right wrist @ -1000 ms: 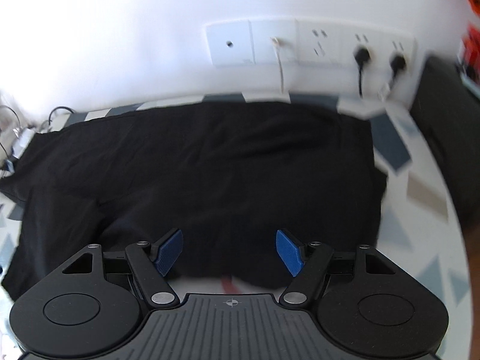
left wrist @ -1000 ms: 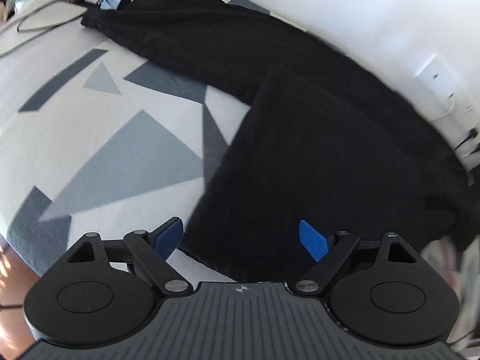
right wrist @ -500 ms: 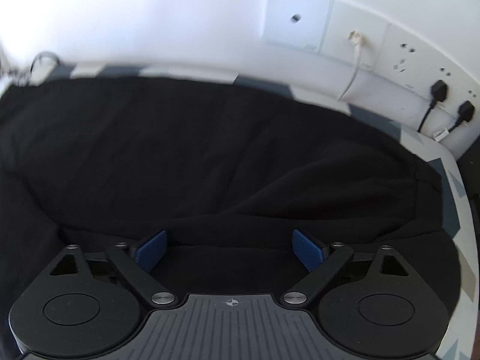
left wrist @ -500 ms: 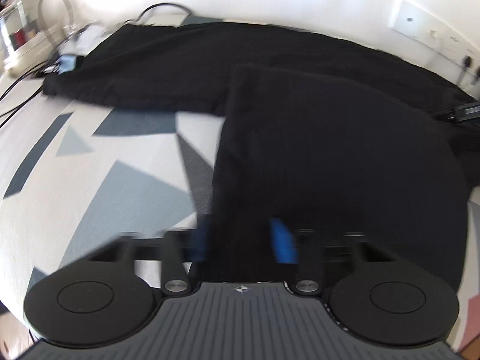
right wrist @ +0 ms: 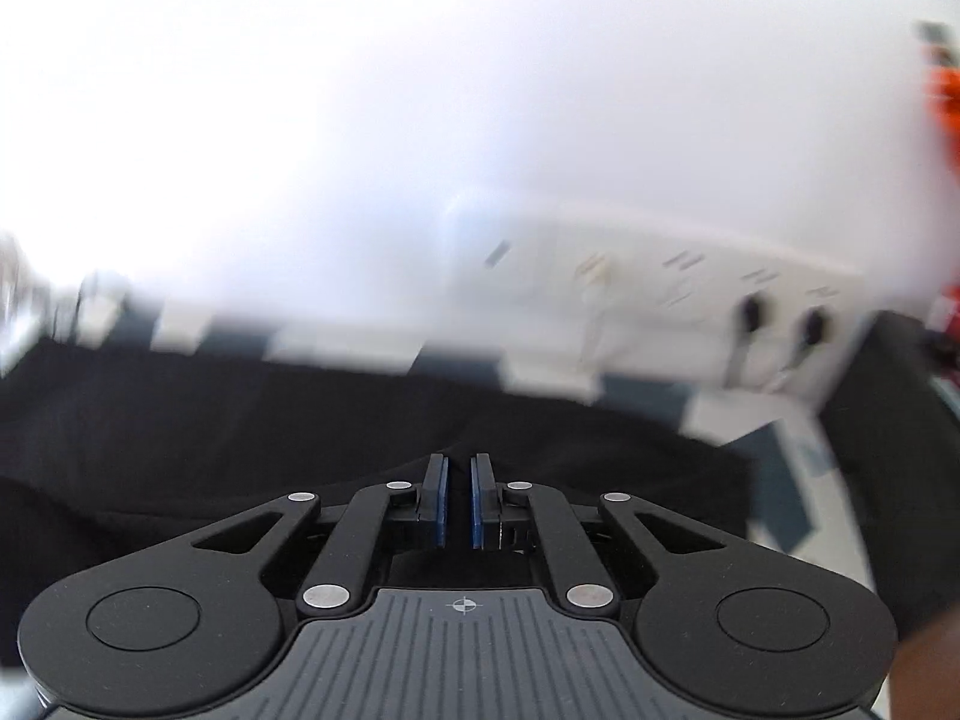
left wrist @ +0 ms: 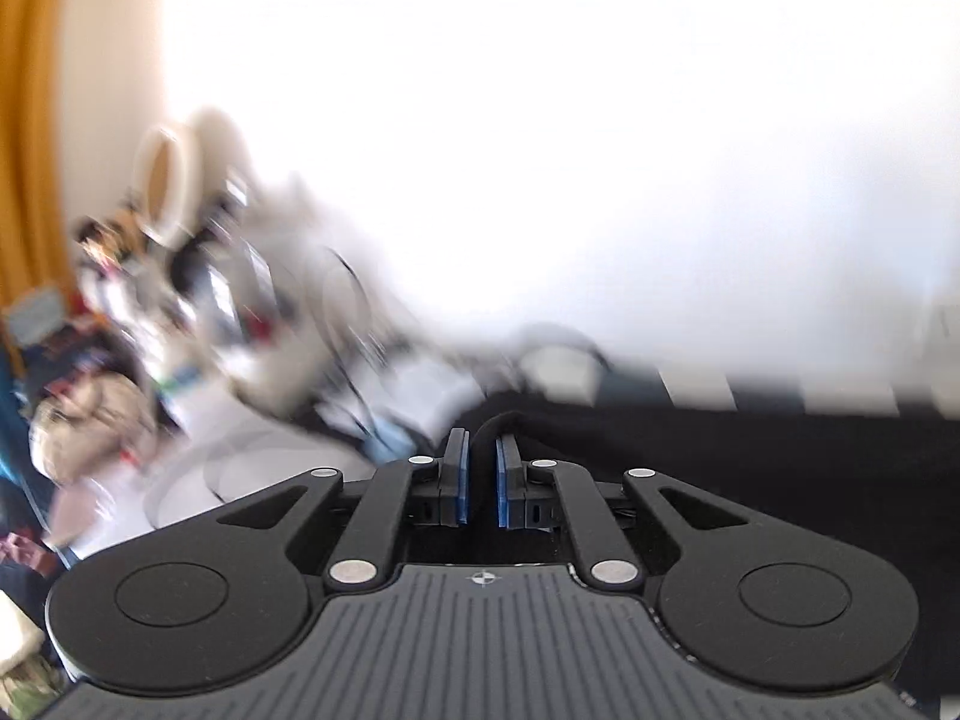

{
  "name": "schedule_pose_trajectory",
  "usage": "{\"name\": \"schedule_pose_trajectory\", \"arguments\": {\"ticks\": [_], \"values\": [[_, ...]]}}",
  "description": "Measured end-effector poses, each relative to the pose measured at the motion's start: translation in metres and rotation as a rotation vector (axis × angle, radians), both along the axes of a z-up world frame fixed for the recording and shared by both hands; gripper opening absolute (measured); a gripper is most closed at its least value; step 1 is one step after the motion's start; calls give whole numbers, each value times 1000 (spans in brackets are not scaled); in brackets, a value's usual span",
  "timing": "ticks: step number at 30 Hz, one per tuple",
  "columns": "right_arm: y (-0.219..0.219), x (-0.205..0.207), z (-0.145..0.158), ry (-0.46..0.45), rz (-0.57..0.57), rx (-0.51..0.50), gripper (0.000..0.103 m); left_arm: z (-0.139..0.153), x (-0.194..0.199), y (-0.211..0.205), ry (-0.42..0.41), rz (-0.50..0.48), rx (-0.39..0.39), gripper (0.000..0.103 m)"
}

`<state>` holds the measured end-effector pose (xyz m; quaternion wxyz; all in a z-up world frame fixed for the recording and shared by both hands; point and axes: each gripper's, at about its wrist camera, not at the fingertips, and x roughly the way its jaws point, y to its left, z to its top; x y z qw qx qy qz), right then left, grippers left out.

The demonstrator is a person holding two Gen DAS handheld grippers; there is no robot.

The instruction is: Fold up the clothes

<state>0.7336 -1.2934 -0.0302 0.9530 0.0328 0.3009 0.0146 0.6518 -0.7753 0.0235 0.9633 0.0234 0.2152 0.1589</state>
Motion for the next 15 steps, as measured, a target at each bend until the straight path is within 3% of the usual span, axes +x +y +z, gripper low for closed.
{"name": "schedule_pose_trajectory", "arguments": {"ticks": [3,4,6,11,15], "values": [[-32,-41,24,-96,-84,93,5,0,-20,7,-11,-25,29,9],[-35,-57,24,-105,-121,71,0,-8,-25,6,14,-23,38,9],[-39,-87,20,-112,-188,17,0,-36,-31,8,93,-24,19,9],[-66,-138,-30,77,-294,128,0,-116,-45,26,328,-7,-196,9],[-66,-150,-62,157,-339,255,1,-145,-54,41,389,39,-317,10]]}}
